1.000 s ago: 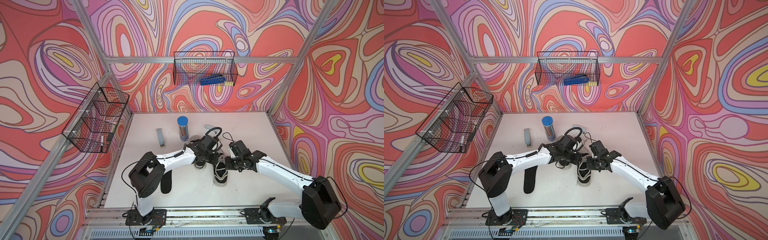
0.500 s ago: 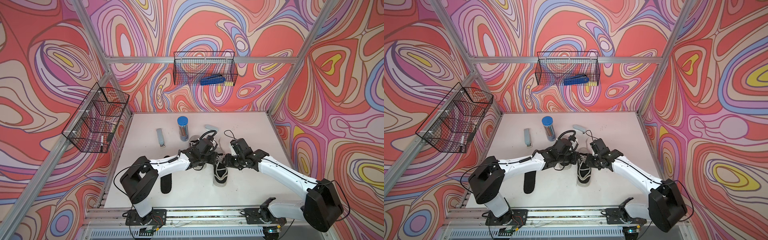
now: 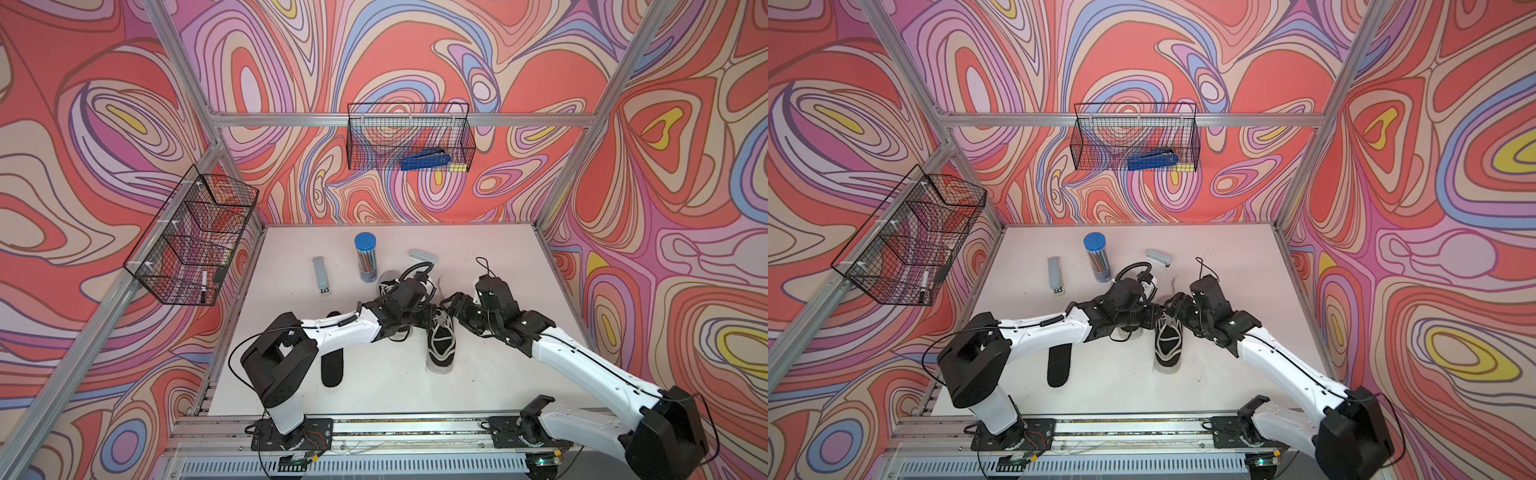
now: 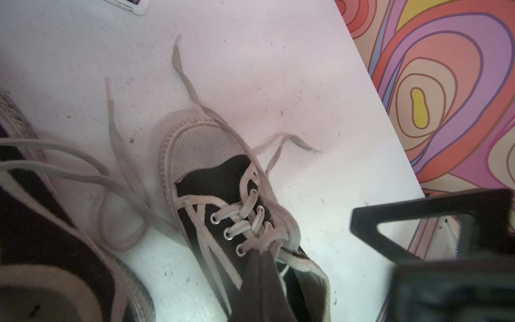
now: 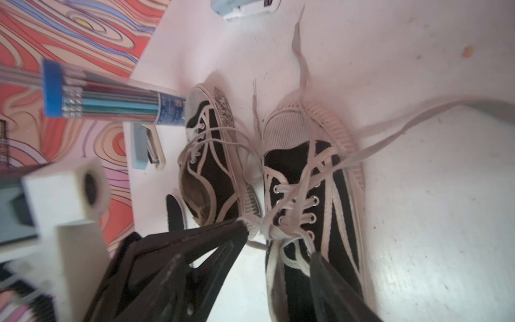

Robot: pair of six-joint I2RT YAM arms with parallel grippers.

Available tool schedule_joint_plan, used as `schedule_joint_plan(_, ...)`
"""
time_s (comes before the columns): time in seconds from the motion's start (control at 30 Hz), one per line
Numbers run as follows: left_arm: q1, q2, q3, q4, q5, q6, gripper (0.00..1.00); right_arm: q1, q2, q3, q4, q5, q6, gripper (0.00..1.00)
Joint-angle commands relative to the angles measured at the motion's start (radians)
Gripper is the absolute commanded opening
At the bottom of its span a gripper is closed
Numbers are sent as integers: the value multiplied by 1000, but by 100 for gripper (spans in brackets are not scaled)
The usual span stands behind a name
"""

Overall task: Remove the insole from the shoe
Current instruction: Untie the shoelace on the shoe.

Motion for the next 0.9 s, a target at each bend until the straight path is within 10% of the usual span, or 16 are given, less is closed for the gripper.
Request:
schedule_joint_plan(0.0,-3,-11,-19,30,-6,-20,0,-1,-35,-2,57,76,388,78)
schedule_joint_plan(0.3,-4,-26,-29,27,-19,-19,0,68,101,61,80,-27,762,92)
schedule_joint_plan(0.87,-7,-39,-43,44,-8,-22,0,75,259,-21,269,72,837,92)
